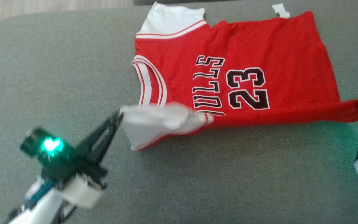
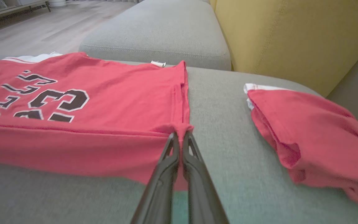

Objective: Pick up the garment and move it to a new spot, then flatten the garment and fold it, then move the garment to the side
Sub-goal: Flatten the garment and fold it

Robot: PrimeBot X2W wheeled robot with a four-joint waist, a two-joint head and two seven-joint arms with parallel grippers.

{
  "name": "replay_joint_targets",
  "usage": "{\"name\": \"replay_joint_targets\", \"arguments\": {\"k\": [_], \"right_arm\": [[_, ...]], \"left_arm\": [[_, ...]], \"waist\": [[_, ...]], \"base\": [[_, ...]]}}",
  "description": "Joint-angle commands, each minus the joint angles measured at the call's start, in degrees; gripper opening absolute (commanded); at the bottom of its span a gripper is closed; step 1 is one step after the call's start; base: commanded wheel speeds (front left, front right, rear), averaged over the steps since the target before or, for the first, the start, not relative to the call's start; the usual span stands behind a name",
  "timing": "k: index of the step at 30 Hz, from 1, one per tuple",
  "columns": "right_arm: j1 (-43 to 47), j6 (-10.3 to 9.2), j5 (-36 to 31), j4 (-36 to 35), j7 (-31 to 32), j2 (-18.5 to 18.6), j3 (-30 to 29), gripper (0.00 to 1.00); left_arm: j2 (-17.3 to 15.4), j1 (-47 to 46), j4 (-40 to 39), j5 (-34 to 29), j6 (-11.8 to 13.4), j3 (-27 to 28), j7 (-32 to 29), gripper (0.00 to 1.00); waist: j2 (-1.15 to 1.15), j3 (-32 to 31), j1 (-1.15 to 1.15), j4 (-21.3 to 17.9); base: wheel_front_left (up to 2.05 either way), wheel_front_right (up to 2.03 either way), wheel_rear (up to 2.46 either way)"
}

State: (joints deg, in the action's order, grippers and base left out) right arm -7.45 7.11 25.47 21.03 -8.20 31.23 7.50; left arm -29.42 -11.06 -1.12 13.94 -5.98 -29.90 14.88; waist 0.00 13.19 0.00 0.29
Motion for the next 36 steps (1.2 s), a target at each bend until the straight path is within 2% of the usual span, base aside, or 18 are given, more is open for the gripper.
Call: {"name": "replay_joint_targets", "arguments": {"k": [1,11,19,20,21,22,25,28,29,36], "right_arm": [[-2.8,0.37,0.5,-0.9,0.2,2.0,0.8,0.00],[-15.0,0.37,0.2,3.7,1.1,3.2,4.0,0.00],[-22.6,0.37,0.7,9.3,-1.2,2.9,8.0,0.00],[-23.3,0.37,0.9,9.9,-1.7,2.6,8.6,0.38],[-24.0,0.37,1.1,10.4,-2.3,2.4,9.0,0.93],[-24.5,0.37,1.4,11.0,-3.0,2.1,9.3,1.00],[-25.3,0.37,1.6,11.8,-4.3,1.5,9.9,1.00],[-25.1,0.37,2.0,12.2,-5.7,0.4,10.5,1.00],[-24.3,0.37,2.3,12.3,-6.2,-0.1,10.6,1.00],[-21.1,0.37,3.1,12.1,-6.7,-1.2,10.3,1.00]], "left_arm": [[-1.1,-5.0,-0.1,-0.6,-0.4,2.1,0.1,0.00],[-0.5,-25.6,11.9,-0.6,-1.5,-3.9,0.1,0.00],[0.5,-35.3,17.9,0.7,-1.5,-7.9,0.1,0.00],[0.7,-35.6,18.9,0.8,-1.5,-7.9,0.1,0.35],[1.1,-35.8,19.8,0.8,-1.5,-7.7,0.1,0.80],[1.6,-35.8,20.4,1.0,-1.3,-7.1,0.1,1.00],[2.5,-34.8,21.9,1.6,-0.3,-5.9,0.1,1.00],[4.7,-31.0,23.0,3.6,2.4,-3.7,0.1,1.00],[6.6,-27.2,22.9,5.6,4.4,-2.3,0.1,1.00],[12.4,-13.7,23.3,12.4,10.0,-0.8,-1.9,1.00]], "waist": [[0.00,1.8,0.00,-0.2],[0.00,7.8,0.00,-0.4],[0.00,11.1,0.00,-1.0],[0.00,11.2,0.00,-1.0],[0.00,11.3,0.00,-1.1],[0.00,11.3,0.00,-1.1],[0.00,10.8,0.00,-1.3],[0.00,9.5,0.00,-1.5],[0.00,8.5,0.00,-1.5],[0.00,6.4,0.00,-1.9]], "base": [[0.00,0.00,0.00],[0.00,0.00,0.00],[0.00,0.00,0.00],[0.00,0.00,0.00],[0.00,0.00,0.00],[0.00,0.00,0.00],[0.00,0.00,0.00],[0.00,0.00,0.00],[0.00,0.00,0.00],[0.00,0.00,0.00]]}}
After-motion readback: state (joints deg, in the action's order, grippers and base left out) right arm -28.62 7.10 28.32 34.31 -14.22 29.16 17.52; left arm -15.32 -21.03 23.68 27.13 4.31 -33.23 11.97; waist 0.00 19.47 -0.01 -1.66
